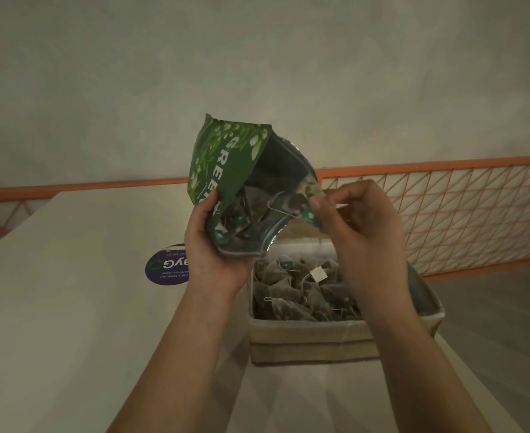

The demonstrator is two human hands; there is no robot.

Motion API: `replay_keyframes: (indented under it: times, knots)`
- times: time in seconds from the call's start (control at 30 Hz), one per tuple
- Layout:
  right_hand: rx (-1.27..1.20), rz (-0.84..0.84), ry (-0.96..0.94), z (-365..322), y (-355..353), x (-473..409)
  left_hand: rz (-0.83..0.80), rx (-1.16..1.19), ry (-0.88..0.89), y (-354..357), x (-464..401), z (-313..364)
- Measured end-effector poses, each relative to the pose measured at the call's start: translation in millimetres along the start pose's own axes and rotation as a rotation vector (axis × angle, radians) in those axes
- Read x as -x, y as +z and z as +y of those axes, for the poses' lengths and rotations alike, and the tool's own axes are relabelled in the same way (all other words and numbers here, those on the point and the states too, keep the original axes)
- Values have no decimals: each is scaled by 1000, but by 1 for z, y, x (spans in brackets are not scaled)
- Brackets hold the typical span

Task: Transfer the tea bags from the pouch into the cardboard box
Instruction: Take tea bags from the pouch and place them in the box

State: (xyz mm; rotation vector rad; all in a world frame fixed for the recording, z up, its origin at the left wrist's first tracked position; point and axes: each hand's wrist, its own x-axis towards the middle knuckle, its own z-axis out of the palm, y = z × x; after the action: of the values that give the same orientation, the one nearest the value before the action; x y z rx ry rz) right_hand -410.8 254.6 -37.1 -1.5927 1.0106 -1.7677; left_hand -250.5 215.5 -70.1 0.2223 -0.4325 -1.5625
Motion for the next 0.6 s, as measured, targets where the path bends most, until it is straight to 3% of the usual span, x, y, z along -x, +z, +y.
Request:
replay_keyframes:
  times: [0.23, 0.43, 0.6]
  knots:
    - [267, -101, 142, 33, -35, 15, -17, 9, -6, -2, -1, 0]
    - [738, -283, 160, 50, -46, 23, -33, 32, -31, 0, -1, -4]
    - [724, -268, 64, 51, -42, 20, -11, 38, -38, -2, -3, -5]
